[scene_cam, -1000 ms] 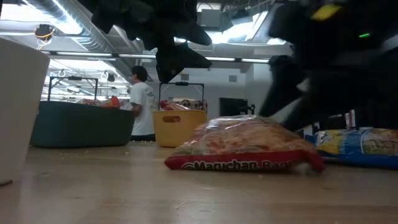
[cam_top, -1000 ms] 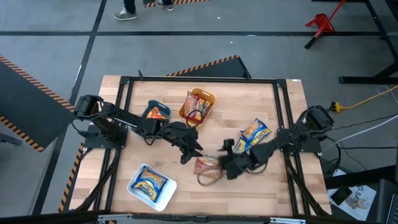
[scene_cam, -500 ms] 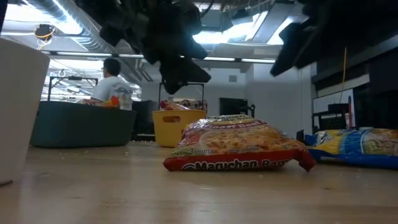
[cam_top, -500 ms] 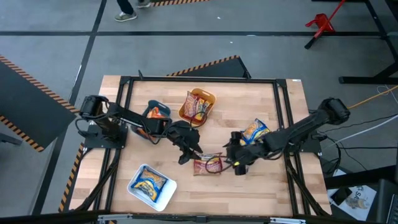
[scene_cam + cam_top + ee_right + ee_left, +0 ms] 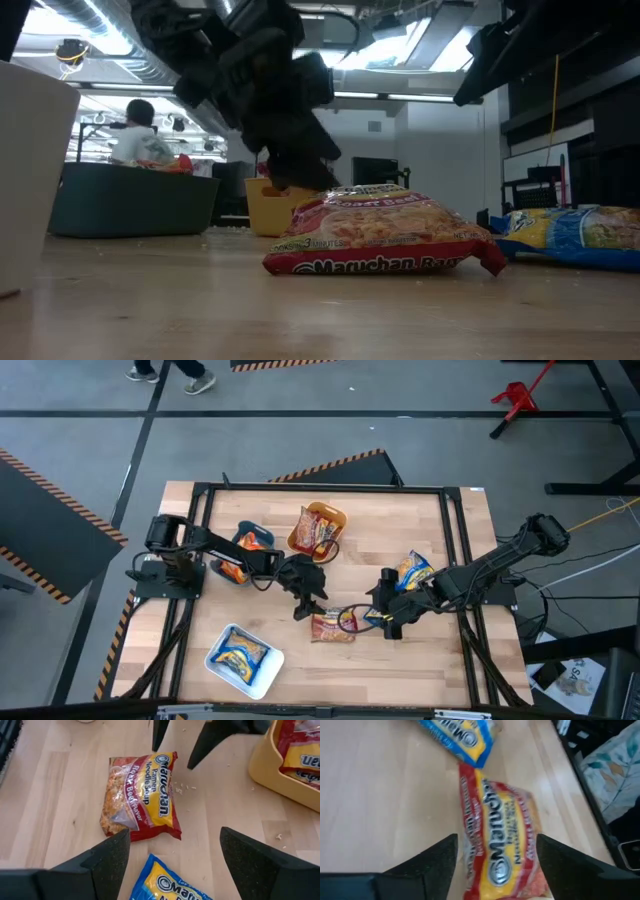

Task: Sort Maruchan noodles
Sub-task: Put the red noodle pack into the yellow bin

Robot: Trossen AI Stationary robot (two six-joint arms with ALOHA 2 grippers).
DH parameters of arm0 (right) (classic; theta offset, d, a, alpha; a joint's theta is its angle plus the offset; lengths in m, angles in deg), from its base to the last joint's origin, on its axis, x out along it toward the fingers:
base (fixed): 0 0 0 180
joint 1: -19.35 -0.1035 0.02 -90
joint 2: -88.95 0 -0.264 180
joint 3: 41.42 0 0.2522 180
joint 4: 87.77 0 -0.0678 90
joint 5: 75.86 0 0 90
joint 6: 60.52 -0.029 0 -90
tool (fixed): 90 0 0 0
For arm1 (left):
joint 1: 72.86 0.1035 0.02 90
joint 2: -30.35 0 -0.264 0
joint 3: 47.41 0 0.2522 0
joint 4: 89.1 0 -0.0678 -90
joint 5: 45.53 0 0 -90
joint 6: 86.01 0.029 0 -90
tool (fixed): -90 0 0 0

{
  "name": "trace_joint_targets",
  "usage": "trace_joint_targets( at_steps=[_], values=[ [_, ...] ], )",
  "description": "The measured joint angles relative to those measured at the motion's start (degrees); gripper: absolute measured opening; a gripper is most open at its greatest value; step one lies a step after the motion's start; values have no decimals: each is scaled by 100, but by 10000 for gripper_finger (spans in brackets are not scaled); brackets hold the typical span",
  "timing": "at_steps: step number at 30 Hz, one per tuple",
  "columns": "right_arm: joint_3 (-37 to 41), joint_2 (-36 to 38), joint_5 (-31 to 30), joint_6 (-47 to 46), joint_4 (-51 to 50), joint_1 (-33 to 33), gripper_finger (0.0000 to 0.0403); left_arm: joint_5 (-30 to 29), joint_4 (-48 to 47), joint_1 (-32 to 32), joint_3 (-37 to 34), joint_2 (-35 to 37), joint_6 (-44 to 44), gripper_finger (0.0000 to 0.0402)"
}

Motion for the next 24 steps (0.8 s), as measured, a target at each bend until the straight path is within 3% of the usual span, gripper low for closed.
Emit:
trace_joint_targets(
  at_steps=[6, 11, 16, 21, 24],
  values=[
    [0, 0, -119, -9, -18, 2, 294, -58, -6, -156, 0, -227, -43, 295],
    [2, -2, -176, -26, -28, 4, 294, -475, 20, -279, 0, -329, -41, 299],
    [2, -2, -169, -39, -28, 4, 294, -327, 12, -287, 0, -535, -248, 299],
    [2, -2, -169, -39, -33, 4, 294, -208, 95, -296, 4, -716, -692, 284],
    [2, -2, -177, -89, -37, 4, 294, -201, 95, -295, 4, -728, -866, 253]
  ],
)
